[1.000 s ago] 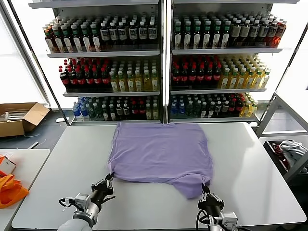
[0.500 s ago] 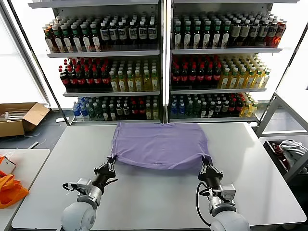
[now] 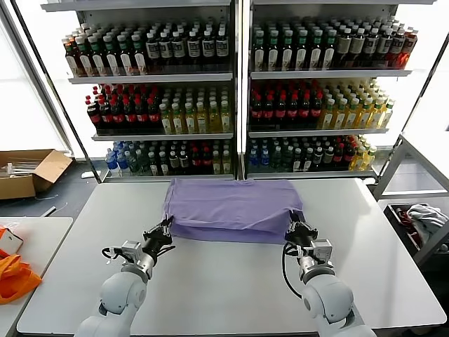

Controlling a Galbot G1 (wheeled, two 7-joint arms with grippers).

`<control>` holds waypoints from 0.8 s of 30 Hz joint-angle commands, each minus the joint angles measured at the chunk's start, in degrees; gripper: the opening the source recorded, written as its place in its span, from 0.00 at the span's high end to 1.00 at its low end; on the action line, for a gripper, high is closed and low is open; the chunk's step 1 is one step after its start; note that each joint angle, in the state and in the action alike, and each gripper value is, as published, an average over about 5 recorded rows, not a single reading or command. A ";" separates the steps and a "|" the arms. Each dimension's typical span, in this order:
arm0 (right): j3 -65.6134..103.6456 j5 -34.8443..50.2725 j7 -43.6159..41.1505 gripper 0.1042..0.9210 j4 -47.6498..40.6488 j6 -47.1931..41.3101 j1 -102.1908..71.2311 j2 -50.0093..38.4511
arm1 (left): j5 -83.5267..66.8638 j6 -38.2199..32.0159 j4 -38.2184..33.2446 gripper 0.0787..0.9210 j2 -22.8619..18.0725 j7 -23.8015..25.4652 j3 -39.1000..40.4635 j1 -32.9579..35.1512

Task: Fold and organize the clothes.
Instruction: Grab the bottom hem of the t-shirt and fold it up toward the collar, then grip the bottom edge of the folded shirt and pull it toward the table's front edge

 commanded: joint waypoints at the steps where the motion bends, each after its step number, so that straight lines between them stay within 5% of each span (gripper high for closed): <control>1: -0.04 0.42 -0.20 0.92 -3.50 -1.16 2.61 -0.16 | -0.07 0.47 3.56 0.99 0.29 0.51 0.99 -3.08; 5: -0.10 2.90 0.31 0.78 -3.93 -3.00 3.52 0.90 | 0.08 1.64 2.32 0.94 0.22 0.58 0.82 -2.79; 13: -0.09 16.99 10.41 0.50 -2.54 -3.08 6.21 4.32 | 0.71 3.82 -1.85 0.67 0.84 -0.78 -0.37 -0.18; 24: 1.60 9.10 11.16 0.14 4.36 -7.17 -3.58 -2.46 | 3.05 4.98 -4.84 0.30 1.20 -0.89 -1.83 4.67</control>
